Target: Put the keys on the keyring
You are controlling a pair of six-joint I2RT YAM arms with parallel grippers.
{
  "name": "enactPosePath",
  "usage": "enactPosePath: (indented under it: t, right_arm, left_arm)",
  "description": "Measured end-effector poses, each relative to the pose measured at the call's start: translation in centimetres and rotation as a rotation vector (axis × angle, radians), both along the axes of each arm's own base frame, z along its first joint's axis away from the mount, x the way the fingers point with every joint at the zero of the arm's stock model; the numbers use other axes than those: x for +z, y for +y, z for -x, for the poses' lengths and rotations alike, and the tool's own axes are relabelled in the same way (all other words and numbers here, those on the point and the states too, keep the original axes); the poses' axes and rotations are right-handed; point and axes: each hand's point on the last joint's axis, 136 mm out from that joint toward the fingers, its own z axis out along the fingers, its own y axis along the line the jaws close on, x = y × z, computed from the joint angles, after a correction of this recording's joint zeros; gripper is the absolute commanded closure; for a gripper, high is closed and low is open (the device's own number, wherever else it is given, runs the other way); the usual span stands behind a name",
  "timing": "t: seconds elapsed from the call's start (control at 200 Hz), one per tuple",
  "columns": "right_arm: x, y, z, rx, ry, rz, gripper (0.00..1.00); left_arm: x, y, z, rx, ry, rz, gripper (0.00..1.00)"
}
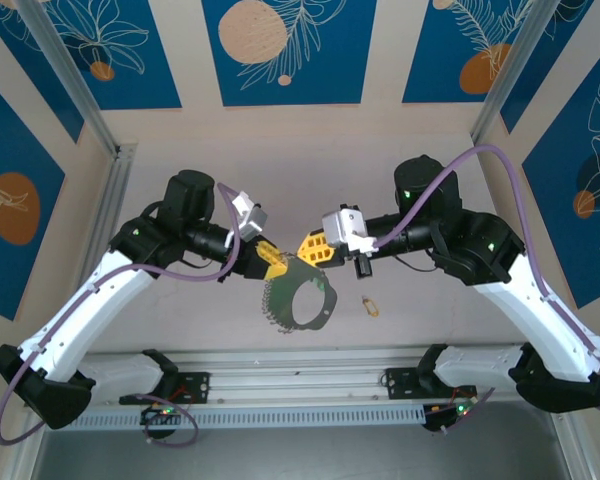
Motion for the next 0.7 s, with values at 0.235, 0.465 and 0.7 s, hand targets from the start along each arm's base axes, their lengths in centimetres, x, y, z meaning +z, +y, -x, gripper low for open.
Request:
enactPosePath:
  t: [0.235, 0.465, 0.7]
  right_arm:
    - [0.9, -3.4, -4.4, -0.188, 0.181, -0.090, 0.31]
    - [1.0, -4.7, -7.3, -0.204, 0.495, -0.121, 0.25]
    - [-3.6, -3.9, -8.2, -0.151, 0.841, -0.033, 0.41]
  left_arm:
    - [-1.0, 0.1, -0.4, 0.030, -0.029, -0.040, 1.00]
    - [-2.1, -0.1, -0.2, 0.050, -0.097, -0.112, 1.00]
    - [-3.1, -0.4, 0.3, 0.045, -0.146, -0.172, 1.00]
